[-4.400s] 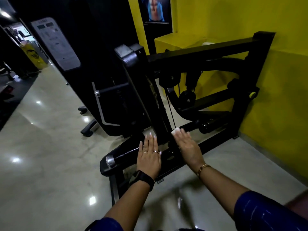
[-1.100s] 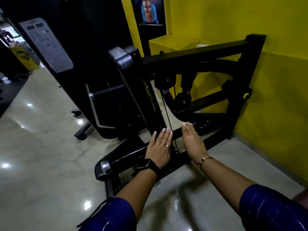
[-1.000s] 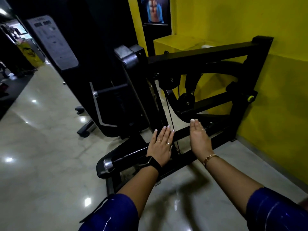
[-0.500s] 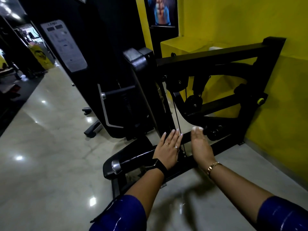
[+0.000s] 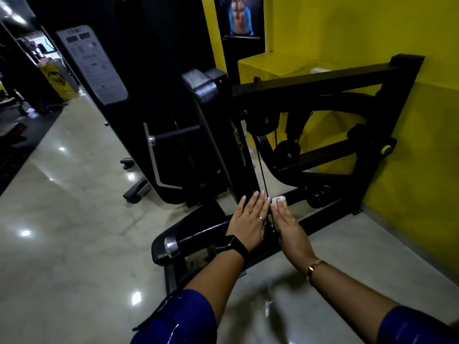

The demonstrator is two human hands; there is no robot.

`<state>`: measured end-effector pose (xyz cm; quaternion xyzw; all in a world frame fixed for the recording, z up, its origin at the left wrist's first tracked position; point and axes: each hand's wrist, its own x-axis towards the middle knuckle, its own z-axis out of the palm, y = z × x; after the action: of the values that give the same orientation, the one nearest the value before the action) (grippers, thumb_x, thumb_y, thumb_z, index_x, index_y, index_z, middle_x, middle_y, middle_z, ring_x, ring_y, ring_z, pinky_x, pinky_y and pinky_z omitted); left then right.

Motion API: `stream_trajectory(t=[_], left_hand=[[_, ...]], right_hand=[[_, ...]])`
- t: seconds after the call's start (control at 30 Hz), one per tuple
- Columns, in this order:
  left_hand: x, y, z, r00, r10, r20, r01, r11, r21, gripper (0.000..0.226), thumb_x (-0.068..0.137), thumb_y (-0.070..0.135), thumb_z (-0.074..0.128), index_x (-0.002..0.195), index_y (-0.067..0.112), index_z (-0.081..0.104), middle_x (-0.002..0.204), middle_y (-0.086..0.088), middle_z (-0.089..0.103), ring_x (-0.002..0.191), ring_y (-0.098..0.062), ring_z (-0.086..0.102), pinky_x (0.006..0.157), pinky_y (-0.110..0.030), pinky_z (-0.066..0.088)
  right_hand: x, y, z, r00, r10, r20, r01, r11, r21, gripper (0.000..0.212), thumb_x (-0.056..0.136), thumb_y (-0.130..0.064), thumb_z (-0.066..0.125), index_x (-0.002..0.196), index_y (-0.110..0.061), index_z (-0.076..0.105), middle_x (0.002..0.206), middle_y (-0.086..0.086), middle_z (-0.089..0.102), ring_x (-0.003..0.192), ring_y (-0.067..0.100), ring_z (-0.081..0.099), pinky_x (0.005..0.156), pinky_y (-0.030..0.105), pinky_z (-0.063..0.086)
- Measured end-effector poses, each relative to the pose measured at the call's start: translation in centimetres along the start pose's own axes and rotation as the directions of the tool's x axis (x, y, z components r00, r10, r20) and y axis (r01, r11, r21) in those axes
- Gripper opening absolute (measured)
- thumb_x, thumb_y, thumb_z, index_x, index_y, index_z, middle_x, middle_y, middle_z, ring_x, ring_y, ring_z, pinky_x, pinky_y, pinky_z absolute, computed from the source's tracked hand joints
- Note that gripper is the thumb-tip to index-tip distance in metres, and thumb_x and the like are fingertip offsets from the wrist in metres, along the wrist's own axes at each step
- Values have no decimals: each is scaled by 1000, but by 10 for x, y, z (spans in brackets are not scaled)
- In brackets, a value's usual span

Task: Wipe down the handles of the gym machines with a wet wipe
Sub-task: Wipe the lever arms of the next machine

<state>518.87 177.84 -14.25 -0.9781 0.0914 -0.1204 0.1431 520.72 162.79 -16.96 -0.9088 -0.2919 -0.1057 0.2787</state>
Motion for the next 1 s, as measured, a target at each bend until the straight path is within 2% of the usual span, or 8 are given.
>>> stream_trajectory(t=[0.1,0.27,0.43,0.53,0.63,0.77,0.87,1.0], left_hand=[[-2,0,1,1000,-7,-5,7,1000,27,62,92,37,26,150,14,22,158,-6,28,147,-20,24,119,-43,1],[-10,-1,5,997,-67,-48,70,996,57,66,95,40,18,153,9,13,159,-12,4,148,-20,2,119,-43,-7],[-21,0,2,982,-181,-49,183,982,41,64,95,38,12,152,9,10,159,-12,0,148,-22,-2,116,-44,-18],[-30,-6,2,973,-224,-58,222,974,-40,63,94,36,16,151,11,21,159,-10,11,149,-20,7,119,-44,-8],[-40,-10,8,964,-251,-84,249,968,-37,65,93,33,14,154,11,9,160,-9,7,148,-20,7,119,-45,-5],[-46,-12,11,951,-293,-97,290,956,-50,72,90,28,28,151,9,-7,160,-9,4,148,-20,6,118,-45,-4],[-47,-13,8,940,-330,-83,328,944,-38,82,92,32,48,151,9,-4,159,-9,6,147,-20,5,118,-44,-7],[-53,-17,7,933,-355,-55,356,934,6,80,93,33,56,153,11,7,159,-8,4,146,-21,2,117,-45,-10]], right_hand=[[10,20,-10,999,-47,-8,46,996,-80,94,67,29,49,150,-8,28,158,9,18,145,25,19,104,31,42],[6,17,-11,995,69,-78,-75,995,-69,90,69,30,45,149,-5,24,157,12,15,144,29,20,104,36,45],[3,-16,5,984,-174,-33,169,977,-133,92,54,23,73,139,2,44,146,21,41,136,30,37,97,38,50],[12,1,-2,989,-99,-107,72,970,-234,88,57,24,60,140,1,42,146,21,42,134,36,40,106,50,34],[5,13,-4,984,76,-163,-102,983,-155,86,62,27,51,143,1,36,149,22,35,136,40,35,110,51,23],[-12,-11,20,987,-99,-123,89,993,-84,91,64,28,43,148,-5,30,155,16,28,145,28,23,119,44,19],[-5,-35,24,959,-269,-83,265,962,-65,71,75,15,39,144,-2,39,153,15,32,143,25,26,118,38,15],[15,-16,12,975,-178,-137,165,981,-101,85,64,27,49,143,-4,39,149,14,38,138,29,35,114,47,25]])
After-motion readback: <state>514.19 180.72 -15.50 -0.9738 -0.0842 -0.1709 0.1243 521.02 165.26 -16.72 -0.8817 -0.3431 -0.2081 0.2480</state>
